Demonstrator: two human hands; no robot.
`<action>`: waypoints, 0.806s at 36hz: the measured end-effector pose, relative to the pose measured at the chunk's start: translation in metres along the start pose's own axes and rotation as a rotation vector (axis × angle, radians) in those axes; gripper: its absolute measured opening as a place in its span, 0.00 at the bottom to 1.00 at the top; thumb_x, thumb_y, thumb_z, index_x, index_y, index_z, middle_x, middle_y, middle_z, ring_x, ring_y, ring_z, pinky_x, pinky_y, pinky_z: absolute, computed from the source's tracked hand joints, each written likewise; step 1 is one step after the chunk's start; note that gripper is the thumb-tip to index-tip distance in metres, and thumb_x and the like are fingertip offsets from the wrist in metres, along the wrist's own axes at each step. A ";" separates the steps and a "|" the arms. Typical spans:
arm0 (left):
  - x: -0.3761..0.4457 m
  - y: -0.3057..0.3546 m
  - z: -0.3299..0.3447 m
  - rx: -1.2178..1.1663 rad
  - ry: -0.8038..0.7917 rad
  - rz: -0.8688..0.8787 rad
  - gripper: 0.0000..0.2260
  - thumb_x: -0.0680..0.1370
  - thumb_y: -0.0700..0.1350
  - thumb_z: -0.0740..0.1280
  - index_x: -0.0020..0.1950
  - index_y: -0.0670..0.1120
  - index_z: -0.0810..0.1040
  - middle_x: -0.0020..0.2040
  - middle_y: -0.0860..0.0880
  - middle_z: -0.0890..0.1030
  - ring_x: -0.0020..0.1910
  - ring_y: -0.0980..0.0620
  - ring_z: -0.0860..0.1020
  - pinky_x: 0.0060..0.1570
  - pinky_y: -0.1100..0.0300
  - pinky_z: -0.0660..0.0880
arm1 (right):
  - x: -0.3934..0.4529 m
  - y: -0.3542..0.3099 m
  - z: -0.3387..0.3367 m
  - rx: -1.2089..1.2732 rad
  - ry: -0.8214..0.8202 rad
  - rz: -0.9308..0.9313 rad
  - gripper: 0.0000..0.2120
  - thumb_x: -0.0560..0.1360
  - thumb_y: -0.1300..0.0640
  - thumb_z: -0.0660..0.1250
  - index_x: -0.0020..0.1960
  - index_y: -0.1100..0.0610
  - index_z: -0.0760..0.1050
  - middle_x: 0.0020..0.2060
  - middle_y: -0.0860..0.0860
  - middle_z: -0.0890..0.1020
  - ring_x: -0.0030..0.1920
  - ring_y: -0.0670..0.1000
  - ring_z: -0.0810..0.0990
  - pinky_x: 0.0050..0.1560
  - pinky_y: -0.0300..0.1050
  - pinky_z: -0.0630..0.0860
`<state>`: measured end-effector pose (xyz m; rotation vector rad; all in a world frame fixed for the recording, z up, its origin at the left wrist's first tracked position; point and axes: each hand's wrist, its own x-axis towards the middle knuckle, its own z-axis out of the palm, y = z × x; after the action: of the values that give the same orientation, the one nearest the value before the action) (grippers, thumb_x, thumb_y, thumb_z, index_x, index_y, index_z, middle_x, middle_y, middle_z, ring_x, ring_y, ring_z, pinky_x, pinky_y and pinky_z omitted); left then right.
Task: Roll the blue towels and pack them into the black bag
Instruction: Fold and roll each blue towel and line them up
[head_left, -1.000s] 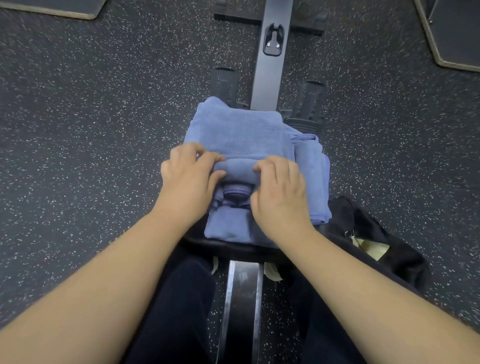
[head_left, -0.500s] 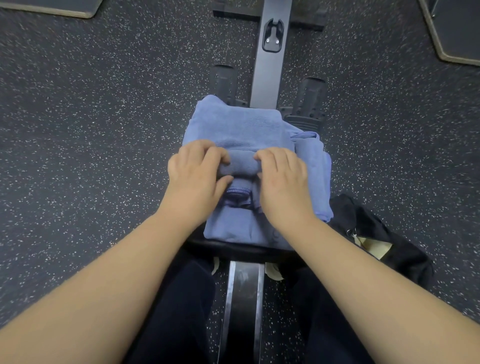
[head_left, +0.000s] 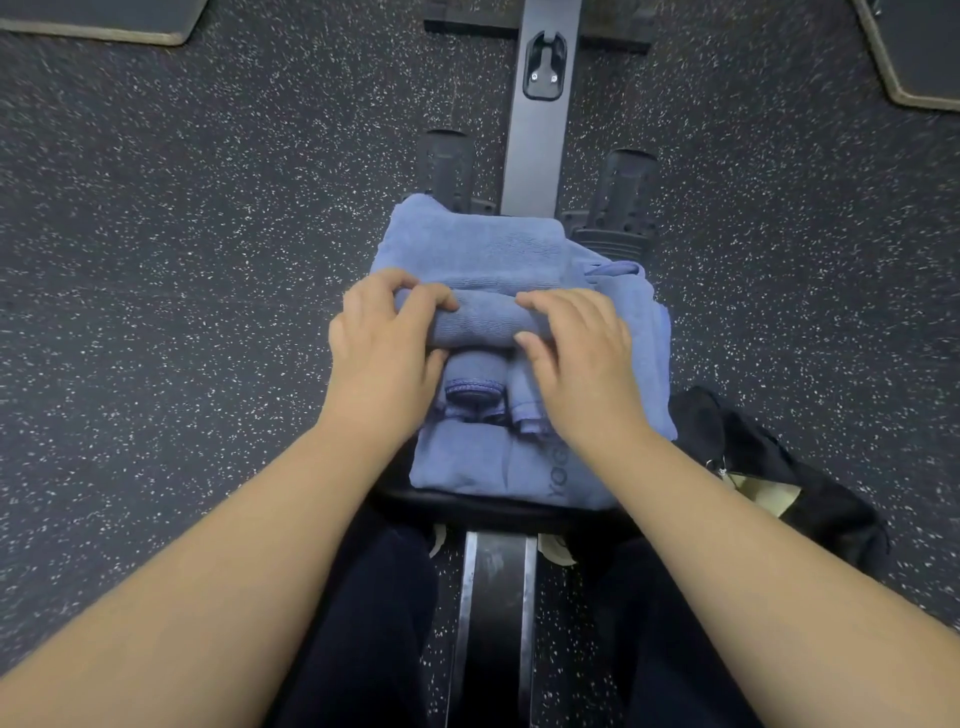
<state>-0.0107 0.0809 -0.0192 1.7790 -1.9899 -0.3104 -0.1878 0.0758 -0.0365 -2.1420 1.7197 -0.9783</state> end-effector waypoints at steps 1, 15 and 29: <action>0.000 0.000 0.000 0.001 -0.002 -0.003 0.20 0.70 0.38 0.70 0.61 0.49 0.75 0.63 0.44 0.68 0.61 0.46 0.63 0.58 0.49 0.61 | -0.001 0.000 -0.001 0.002 0.020 -0.009 0.12 0.74 0.57 0.67 0.57 0.56 0.77 0.55 0.52 0.79 0.58 0.51 0.69 0.59 0.42 0.62; 0.002 0.003 0.000 0.024 -0.009 -0.050 0.22 0.71 0.35 0.65 0.62 0.51 0.73 0.65 0.45 0.67 0.60 0.41 0.65 0.53 0.54 0.58 | -0.001 0.000 -0.007 0.048 -0.087 0.012 0.17 0.70 0.70 0.64 0.58 0.59 0.75 0.57 0.57 0.74 0.56 0.60 0.73 0.60 0.37 0.60; -0.013 -0.004 -0.017 -0.126 0.020 0.044 0.21 0.71 0.34 0.64 0.58 0.53 0.74 0.60 0.46 0.70 0.56 0.44 0.65 0.57 0.50 0.66 | -0.009 -0.005 -0.032 0.099 -0.170 -0.034 0.16 0.70 0.68 0.65 0.58 0.61 0.76 0.53 0.56 0.76 0.55 0.58 0.75 0.59 0.45 0.68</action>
<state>0.0020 0.0954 -0.0089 1.6524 -1.9476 -0.3928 -0.2041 0.0930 -0.0130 -2.1306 1.5287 -0.8439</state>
